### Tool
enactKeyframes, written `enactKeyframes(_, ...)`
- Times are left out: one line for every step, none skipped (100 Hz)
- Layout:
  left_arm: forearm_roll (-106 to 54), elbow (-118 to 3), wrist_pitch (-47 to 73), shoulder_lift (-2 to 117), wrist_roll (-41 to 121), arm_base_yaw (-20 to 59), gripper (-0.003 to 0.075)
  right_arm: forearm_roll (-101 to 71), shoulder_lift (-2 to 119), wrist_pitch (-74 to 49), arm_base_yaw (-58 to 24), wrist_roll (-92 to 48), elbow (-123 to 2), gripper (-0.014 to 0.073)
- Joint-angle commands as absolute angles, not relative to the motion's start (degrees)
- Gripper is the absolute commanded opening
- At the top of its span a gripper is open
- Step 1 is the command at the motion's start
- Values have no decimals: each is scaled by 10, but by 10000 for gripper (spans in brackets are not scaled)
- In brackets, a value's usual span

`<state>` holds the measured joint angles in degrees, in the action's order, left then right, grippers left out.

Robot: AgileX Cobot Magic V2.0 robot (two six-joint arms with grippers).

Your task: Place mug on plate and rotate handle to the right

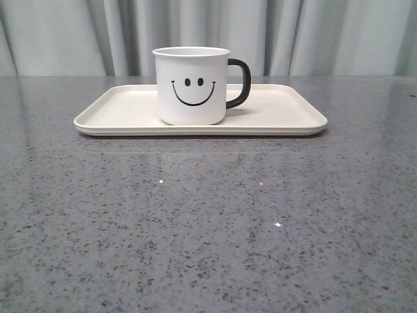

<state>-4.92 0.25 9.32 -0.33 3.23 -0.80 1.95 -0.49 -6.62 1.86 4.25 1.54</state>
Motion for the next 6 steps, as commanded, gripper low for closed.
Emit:
enactKeyframes(-56,5,47,-21,31,-8,-19,28,-17,-26,22,44,15,-60)
enactKeyframes(-56,5,47,-21,31,-8,-19,28,-17,-26,22,44,15,-60)
enactKeyframes(-56,5,47,-21,31,-8,-19,28,-17,-26,22,44,15,-60)
enactKeyframes(-56,5,47,-21,31,-8,-19,28,-17,-26,22,44,15,-60)
enactKeyframes(-56,5,47,-21,31,-8,-19,28,-17,-26,22,44,15,-60)
enactKeyframes(-56,5,47,-21,31,-8,-19,28,-17,-26,22,44,15,-60)
